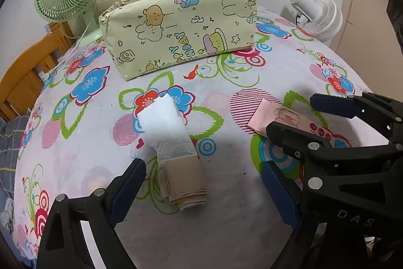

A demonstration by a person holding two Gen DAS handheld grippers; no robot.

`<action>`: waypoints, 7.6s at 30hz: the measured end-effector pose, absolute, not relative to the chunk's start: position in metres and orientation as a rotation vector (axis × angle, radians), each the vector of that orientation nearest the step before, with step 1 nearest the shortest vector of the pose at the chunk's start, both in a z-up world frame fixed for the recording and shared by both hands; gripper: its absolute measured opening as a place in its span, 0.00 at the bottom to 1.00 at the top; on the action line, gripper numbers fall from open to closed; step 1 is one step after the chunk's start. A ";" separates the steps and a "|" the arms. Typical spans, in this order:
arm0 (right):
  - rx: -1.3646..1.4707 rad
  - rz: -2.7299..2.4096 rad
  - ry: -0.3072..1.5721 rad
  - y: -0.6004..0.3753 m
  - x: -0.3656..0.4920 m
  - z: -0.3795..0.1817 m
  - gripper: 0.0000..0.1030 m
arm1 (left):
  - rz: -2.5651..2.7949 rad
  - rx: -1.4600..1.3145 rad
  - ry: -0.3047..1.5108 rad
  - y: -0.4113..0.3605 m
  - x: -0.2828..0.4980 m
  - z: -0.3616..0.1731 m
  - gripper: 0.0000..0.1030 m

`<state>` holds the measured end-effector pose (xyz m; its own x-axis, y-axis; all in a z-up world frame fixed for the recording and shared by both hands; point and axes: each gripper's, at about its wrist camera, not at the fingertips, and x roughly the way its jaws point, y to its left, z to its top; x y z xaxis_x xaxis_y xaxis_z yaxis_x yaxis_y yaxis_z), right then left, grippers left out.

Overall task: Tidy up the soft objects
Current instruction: 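Grasp the white tissue roll with the left gripper while the right gripper grasps the pink wipe pack, then lift the white roll and pink wipe pack and carry them over the box, then lower the white roll into the box with the left gripper while the right gripper lowers the pink pack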

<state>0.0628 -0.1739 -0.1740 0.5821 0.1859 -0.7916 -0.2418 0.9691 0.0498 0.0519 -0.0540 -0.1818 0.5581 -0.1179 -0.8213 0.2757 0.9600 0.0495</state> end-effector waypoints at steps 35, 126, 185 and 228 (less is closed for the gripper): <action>-0.030 0.266 0.983 -0.156 0.100 -0.172 0.43 | -0.210 0.063 0.946 -0.027 0.083 -0.177 0.35; -0.007 0.226 0.656 -0.165 0.102 -0.006 0.43 | -0.274 0.117 0.629 -0.043 0.097 -0.014 0.27; 0.002 0.246 0.852 -0.143 0.240 -0.062 0.43 | -0.246 0.054 0.808 -0.032 0.229 -0.078 0.66; 0.044 0.248 0.879 -0.140 0.238 -0.080 0.76 | -0.270 0.119 0.818 -0.039 0.200 -0.072 0.91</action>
<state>0.2380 -0.1400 -0.0800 0.6109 0.2331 -0.7566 -0.1968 0.9704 0.1400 0.1998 -0.0391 -0.0721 0.6516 -0.1917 -0.7340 0.2831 0.9591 0.0009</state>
